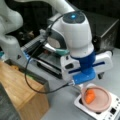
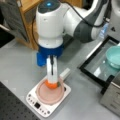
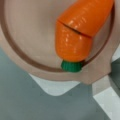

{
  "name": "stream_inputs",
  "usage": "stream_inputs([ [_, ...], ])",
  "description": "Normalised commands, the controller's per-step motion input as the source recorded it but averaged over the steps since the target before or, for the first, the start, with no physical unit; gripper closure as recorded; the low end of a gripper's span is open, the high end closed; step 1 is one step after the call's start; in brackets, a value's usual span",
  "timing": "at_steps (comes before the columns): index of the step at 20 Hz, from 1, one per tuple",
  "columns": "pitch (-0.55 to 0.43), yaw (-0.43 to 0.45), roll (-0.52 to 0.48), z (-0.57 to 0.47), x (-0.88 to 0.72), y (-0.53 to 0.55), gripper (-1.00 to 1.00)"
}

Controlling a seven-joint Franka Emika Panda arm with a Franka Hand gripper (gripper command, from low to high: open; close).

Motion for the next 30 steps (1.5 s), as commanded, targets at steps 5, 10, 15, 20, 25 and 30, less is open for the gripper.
stream_inputs([
  [5, 0.157, -0.300, -0.081, -0.02, 0.36, -0.05, -1.00],
  [10, 0.110, -0.228, -0.132, -0.32, 0.39, -0.06, -1.00],
  [15, 0.081, -0.011, -0.142, -0.20, 0.22, -0.02, -1.00],
  [20, 0.110, 0.019, -0.171, 0.03, 0.06, 0.04, -1.00],
  [25, 0.128, 0.007, -0.229, -0.05, 0.03, 0.09, -1.00],
  [30, 0.149, 0.029, -0.301, -0.23, 0.11, 0.15, -1.00],
])
